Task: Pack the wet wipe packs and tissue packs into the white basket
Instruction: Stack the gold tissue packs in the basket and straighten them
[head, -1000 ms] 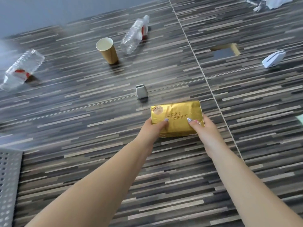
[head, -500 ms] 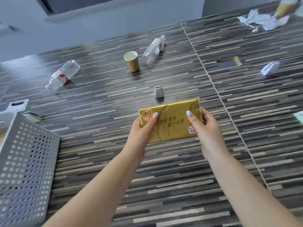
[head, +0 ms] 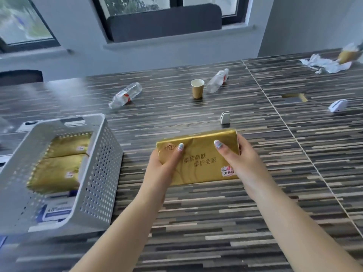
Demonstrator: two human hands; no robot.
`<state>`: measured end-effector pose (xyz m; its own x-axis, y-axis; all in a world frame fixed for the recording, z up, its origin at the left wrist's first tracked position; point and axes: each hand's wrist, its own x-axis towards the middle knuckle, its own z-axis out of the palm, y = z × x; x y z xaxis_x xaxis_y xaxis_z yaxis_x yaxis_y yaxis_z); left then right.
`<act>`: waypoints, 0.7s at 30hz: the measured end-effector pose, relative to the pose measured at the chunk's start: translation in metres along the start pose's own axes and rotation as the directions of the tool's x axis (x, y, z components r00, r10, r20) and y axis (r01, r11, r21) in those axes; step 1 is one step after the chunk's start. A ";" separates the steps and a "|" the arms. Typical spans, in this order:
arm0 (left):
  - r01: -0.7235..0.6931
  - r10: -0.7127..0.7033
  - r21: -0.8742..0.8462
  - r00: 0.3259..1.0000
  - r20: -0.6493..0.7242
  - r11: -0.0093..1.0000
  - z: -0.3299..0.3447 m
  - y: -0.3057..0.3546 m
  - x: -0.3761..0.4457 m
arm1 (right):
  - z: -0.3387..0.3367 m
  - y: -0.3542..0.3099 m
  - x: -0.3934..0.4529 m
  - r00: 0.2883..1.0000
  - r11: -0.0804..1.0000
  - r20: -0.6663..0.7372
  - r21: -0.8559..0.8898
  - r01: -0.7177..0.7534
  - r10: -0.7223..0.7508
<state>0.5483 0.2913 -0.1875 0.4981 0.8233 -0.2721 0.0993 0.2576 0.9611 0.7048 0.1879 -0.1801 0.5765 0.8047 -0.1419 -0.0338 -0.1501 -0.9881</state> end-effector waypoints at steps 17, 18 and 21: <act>-0.054 0.041 0.135 0.994 0.101 0.989 -0.193 0.036 -0.073 | 0.159 -0.033 -0.055 0.942 1.000 0.334 0.008 0.002 -0.005; -0.039 0.026 0.131 0.995 0.098 0.991 -0.199 0.037 -0.075 | 0.163 -0.034 -0.056 0.932 1.000 0.363 -0.010 0.004 0.000; -0.036 0.028 0.112 0.997 0.078 0.993 -0.220 0.041 -0.081 | 0.180 -0.041 -0.058 0.918 0.999 0.396 -0.046 -0.003 0.021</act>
<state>0.3222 0.3465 -0.1364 0.5662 0.7883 -0.2408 0.1768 0.1692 0.9696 0.5264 0.2508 -0.1417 0.2053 0.9629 -0.1750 0.0019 -0.1792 -0.9838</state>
